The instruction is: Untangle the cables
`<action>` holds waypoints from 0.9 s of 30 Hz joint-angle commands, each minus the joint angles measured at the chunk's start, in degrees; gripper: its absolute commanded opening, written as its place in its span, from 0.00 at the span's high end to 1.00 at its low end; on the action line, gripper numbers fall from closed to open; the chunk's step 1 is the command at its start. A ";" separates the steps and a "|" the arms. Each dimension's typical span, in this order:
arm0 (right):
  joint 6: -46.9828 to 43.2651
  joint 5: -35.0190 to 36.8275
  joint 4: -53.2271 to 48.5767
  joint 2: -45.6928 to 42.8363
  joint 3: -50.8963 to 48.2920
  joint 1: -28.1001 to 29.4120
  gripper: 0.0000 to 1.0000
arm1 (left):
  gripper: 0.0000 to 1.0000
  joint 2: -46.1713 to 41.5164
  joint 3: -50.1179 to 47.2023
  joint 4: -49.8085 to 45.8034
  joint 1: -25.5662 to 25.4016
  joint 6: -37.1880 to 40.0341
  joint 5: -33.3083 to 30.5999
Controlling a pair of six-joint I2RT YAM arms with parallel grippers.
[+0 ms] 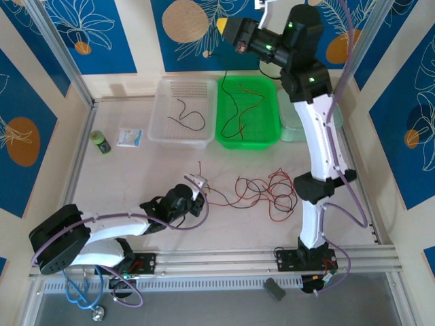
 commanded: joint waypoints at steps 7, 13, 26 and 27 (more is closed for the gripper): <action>3.23 1.58 19.51 10.23 4.56 0.84 1.00 | 1.00 4.02 0.09 -0.72 -1.31 -1.97 0.90; 5.82 1.71 24.73 15.72 4.63 2.08 1.00 | 1.00 3.42 0.10 -2.60 -1.77 -1.71 0.55; -1.50 6.10 13.43 28.33 1.03 4.62 1.00 | 0.95 1.93 1.53 -4.19 -1.87 -0.68 0.73; -1.96 6.69 12.20 28.77 0.63 4.58 1.00 | 0.93 1.76 1.79 -4.29 -1.87 -0.61 0.81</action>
